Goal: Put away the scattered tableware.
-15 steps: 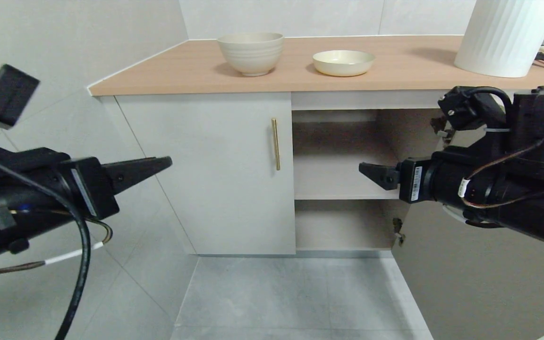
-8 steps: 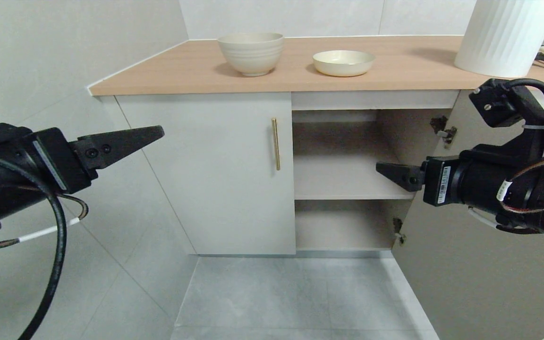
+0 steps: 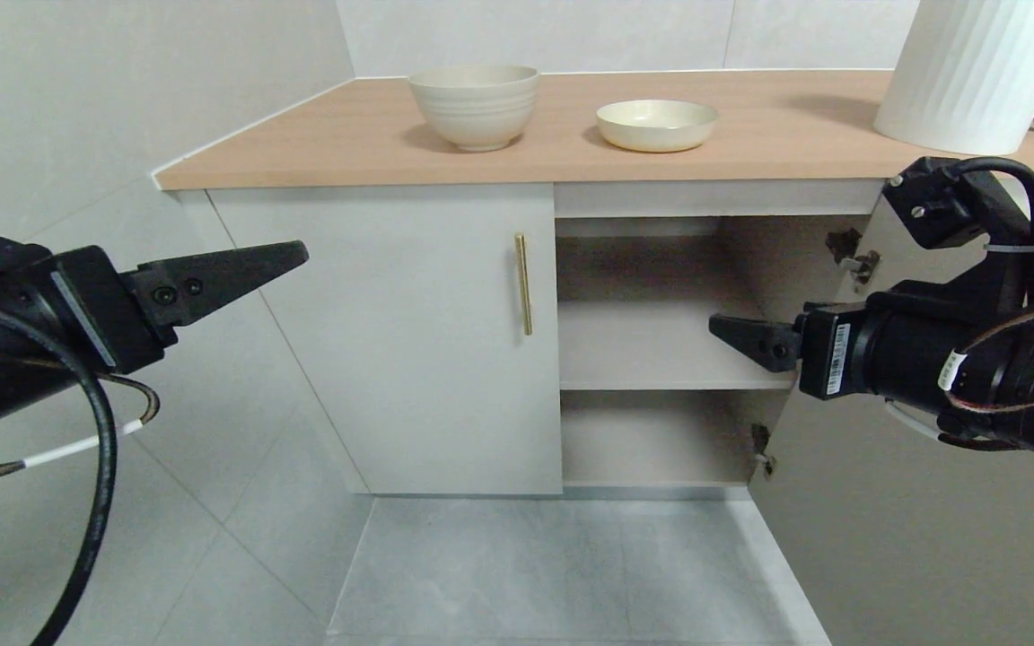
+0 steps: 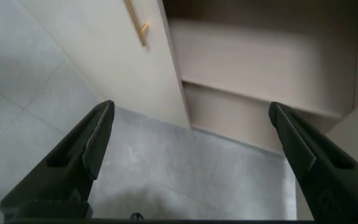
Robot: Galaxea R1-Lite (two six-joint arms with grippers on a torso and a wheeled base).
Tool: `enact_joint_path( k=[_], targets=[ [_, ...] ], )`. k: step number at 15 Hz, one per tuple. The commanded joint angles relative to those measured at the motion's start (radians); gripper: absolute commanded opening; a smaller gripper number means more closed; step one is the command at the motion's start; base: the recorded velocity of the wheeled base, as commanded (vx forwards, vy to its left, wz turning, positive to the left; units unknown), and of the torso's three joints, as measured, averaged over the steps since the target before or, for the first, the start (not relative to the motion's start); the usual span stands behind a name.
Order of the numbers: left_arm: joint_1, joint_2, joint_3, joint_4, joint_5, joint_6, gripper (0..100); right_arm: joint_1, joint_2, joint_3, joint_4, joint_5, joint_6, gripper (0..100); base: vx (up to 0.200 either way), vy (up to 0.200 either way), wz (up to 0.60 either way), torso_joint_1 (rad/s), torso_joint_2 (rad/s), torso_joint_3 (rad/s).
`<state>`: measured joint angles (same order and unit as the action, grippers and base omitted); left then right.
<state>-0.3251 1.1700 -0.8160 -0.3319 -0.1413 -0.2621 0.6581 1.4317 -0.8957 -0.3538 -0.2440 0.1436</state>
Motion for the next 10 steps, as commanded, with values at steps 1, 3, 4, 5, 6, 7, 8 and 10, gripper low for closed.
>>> enact_joint_path(
  k=[1,3,4,5,6,7,8,10],
  targets=[
    [0.0,0.003,-0.002,-0.001,-0.001,0.0,100,0.002,0.004,0.0,-0.001,0.0,0.001,100,0.2,0.0,0.0,0.002,0.01,-0.007],
    [0.0,0.007,-0.002,-0.001,-0.001,0.0,100,0.002,0.007,0.0,-0.001,0.003,0.002,100,0.2,0.0,0.0,0.002,0.0,0.0],
    [0.0,0.007,-0.002,-0.001,-0.001,-0.002,100,0.003,0.01,0.0,-0.001,0.003,0.002,100,0.2,0.0,0.0,0.002,0.0,0.002],
    [0.0,0.008,-0.003,-0.002,-0.001,-0.002,100,0.003,0.013,0.0,-0.001,0.003,0.002,100,0.2,0.0,0.0,0.002,0.01,0.002],
    [0.0,0.01,-0.003,-0.002,-0.001,-0.002,100,0.003,0.016,0.0,-0.001,0.003,0.004,100,0.2,0.0,0.0,0.002,0.0,0.007],
    [0.0,0.01,-0.003,-0.002,-0.001,-0.002,100,0.003,0.018,0.0,-0.002,0.005,0.004,100,0.2,0.0,0.0,0.002,0.0,0.002],
    [0.0,0.01,-0.003,-0.002,-0.001,-0.002,100,0.003,0.018,0.0,-0.002,0.005,0.004,100,0.2,0.0,0.0,0.007,0.0,-0.002],
    [0.0,0.01,-0.002,-0.002,-0.001,-0.002,100,0.005,0.015,0.005,-0.002,0.005,0.004,100,0.1,0.0,0.0,-0.001,0.0,0.001]
  ],
)
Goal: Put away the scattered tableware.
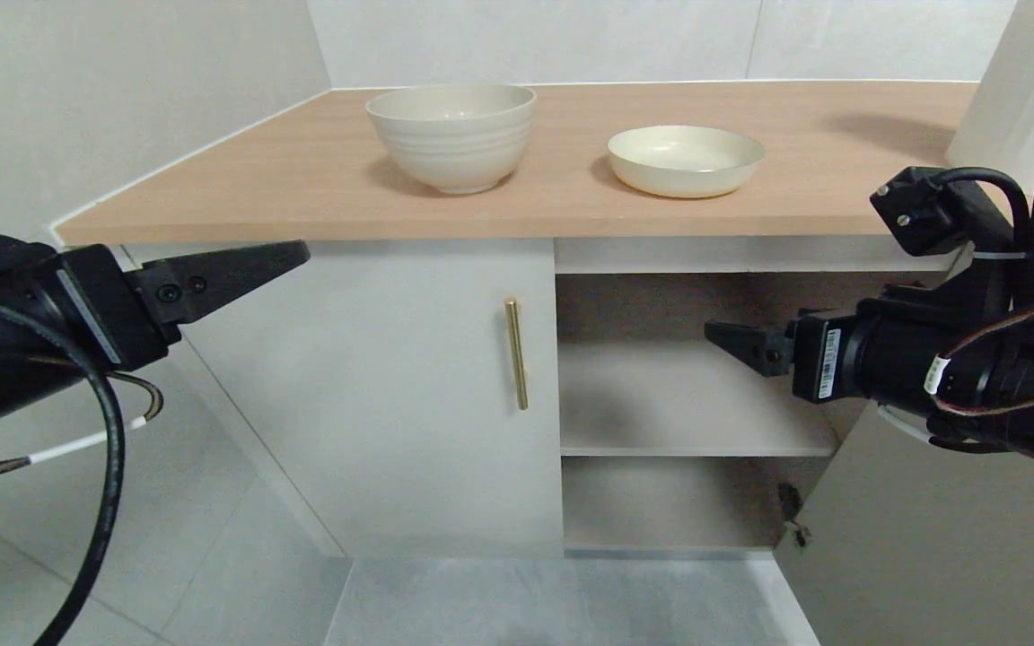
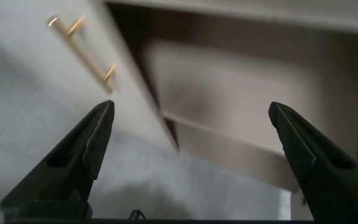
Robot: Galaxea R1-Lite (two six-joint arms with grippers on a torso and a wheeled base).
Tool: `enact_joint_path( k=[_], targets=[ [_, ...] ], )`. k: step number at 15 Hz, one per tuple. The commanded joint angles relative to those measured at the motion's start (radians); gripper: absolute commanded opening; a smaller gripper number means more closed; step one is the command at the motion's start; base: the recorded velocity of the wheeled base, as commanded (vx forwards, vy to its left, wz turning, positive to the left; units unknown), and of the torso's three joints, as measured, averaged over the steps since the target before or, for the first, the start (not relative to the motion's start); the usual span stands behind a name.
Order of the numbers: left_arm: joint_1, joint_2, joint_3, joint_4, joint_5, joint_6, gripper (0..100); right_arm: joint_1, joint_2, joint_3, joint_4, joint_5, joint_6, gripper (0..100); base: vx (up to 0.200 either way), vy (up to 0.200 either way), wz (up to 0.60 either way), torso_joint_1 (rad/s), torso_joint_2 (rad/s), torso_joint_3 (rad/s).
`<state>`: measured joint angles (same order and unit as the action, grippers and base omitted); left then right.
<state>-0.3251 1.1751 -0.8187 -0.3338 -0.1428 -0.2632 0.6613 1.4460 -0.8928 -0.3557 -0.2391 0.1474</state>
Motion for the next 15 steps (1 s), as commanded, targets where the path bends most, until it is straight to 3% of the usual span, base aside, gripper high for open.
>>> enact_joint_path(
  k=[1,10,15],
  targets=[
    [0.0,0.001,0.001,-0.002,0.0,-0.001,100,0.001,-0.001,0.008,-0.002,0.0,0.0,100,0.0,0.0,0.0,0.0,0.0,0.0],
    [0.0,0.0,0.0,-0.005,0.002,-0.007,100,0.004,-0.004,0.038,-0.012,0.001,0.0,100,0.0,0.0,0.0,0.0,0.0,0.0],
    [0.0,0.003,0.0,-0.005,0.0,-0.007,100,0.006,-0.004,0.077,-0.097,0.003,-0.008,100,0.0,0.0,0.0,0.006,-0.02,-0.006]
  ],
)
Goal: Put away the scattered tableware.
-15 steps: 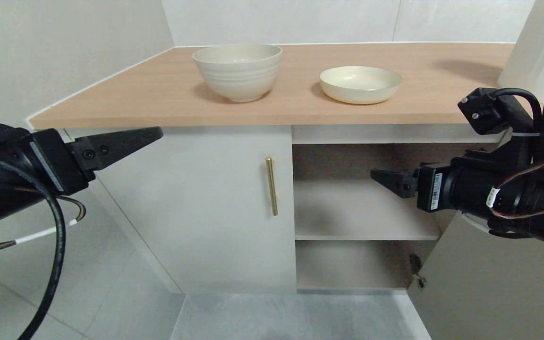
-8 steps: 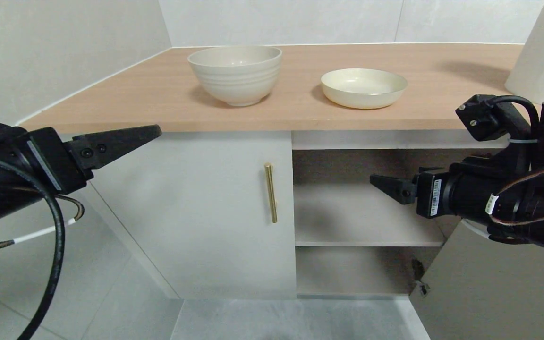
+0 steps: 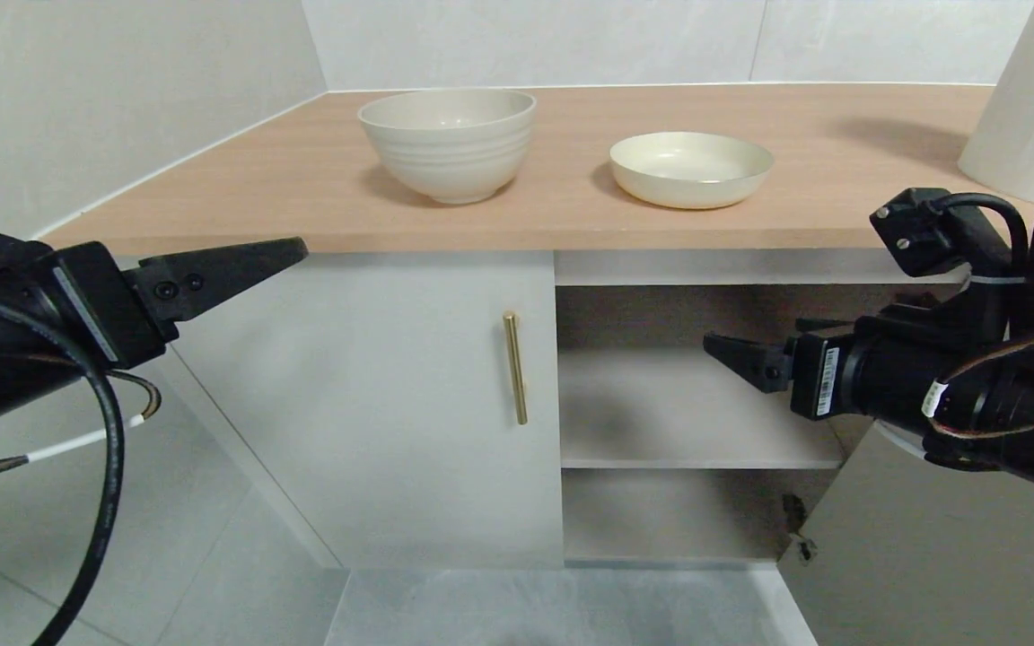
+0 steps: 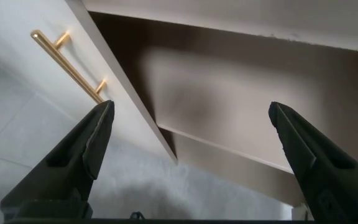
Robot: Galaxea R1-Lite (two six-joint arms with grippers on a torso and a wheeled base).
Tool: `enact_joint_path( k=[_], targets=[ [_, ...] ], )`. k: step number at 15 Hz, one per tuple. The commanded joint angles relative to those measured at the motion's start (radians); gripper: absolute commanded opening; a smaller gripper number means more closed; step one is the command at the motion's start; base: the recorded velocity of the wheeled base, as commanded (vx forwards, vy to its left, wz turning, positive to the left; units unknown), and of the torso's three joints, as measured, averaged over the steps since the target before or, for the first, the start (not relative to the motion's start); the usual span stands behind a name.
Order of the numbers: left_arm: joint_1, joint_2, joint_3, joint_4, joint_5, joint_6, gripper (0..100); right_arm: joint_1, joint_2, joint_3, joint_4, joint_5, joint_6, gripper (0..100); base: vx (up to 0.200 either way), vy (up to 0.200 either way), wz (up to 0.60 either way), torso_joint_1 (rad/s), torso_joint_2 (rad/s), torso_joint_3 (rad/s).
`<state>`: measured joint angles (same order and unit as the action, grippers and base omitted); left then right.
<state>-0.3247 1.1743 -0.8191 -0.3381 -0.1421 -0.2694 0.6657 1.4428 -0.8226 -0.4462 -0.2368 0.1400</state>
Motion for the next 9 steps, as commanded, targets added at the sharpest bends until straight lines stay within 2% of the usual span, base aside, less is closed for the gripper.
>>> enact_joint_path(
  k=[1,5,7,9],
  targets=[
    [-0.001,0.005,0.0,-0.001,-0.001,-0.001,100,0.002,-0.001,0.006,-0.006,0.001,0.0,100,0.0,0.0,0.0,0.095,-0.23,-0.159],
    [-0.001,0.007,0.0,-0.001,-0.001,-0.001,100,0.048,-0.035,0.022,-0.006,0.001,-0.002,100,0.0,0.0,0.0,0.167,-0.23,-0.243],
    [-0.001,0.008,0.0,0.001,-0.001,-0.001,100,0.049,-0.041,0.022,-0.006,0.001,-0.002,100,0.0,0.0,0.0,0.154,-0.67,-0.254],
    [-0.001,0.012,0.0,0.001,-0.001,-0.001,100,0.051,-0.042,0.023,-0.006,0.002,-0.002,100,0.0,0.0,0.0,0.032,-0.53,-0.254]
  ],
)
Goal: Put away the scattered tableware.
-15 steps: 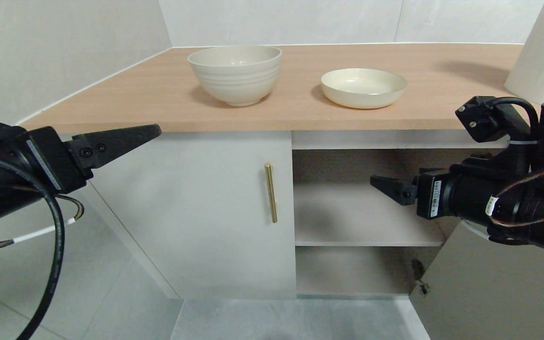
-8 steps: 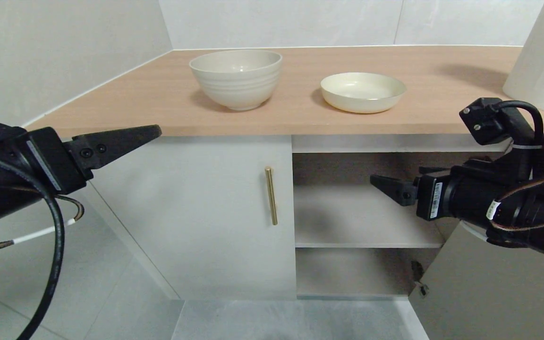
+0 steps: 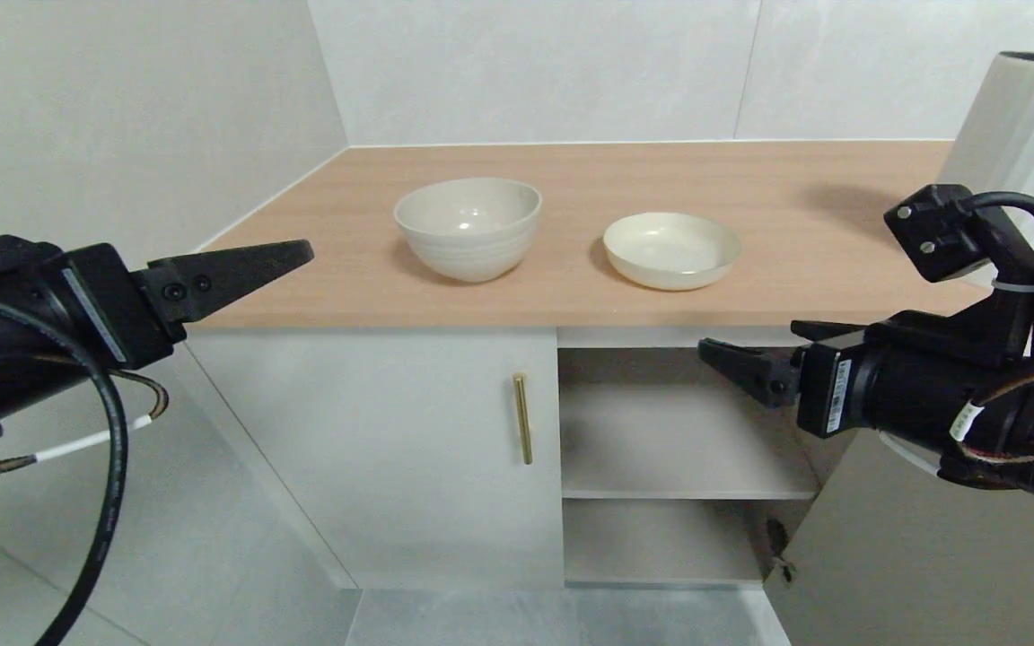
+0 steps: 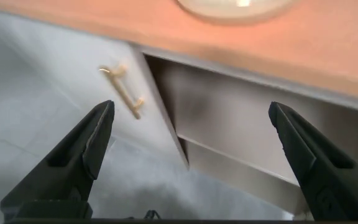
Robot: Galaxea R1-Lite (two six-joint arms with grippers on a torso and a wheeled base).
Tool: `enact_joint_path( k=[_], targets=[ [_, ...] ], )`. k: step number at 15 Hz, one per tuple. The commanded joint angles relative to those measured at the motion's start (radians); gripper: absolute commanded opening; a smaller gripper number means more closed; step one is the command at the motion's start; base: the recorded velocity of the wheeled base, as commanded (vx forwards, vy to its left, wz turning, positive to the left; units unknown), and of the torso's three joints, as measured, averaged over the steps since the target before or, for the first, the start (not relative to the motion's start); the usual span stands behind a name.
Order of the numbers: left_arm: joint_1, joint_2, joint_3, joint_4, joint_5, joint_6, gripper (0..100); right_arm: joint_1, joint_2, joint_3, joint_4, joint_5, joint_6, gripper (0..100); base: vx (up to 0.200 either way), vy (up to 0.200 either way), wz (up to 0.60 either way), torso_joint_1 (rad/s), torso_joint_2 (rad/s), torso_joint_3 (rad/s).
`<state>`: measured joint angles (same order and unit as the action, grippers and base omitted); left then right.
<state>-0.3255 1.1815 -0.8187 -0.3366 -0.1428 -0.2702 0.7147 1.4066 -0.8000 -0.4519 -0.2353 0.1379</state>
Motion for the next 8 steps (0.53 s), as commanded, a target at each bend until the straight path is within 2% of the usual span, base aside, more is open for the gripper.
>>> enact_joint_path(
  k=[1,5,8],
  targets=[
    [0.0,0.006,0.0,-0.002,0.0,0.0,100,0.002,-0.006,0.001,-0.001,0.001,0.0,100,0.0,0.0,0.0,0.119,-0.51,-0.266],
    [0.0,0.007,0.0,-0.001,0.0,0.0,100,0.002,-0.006,0.001,-0.001,0.001,0.0,100,0.0,0.0,0.0,0.316,-0.47,-0.259],
    [0.0,0.064,-0.028,-0.001,-0.001,0.0,100,-0.001,0.008,-0.018,-0.008,0.033,-0.021,100,0.0,0.0,0.0,0.111,-0.23,-0.115]
  ],
)
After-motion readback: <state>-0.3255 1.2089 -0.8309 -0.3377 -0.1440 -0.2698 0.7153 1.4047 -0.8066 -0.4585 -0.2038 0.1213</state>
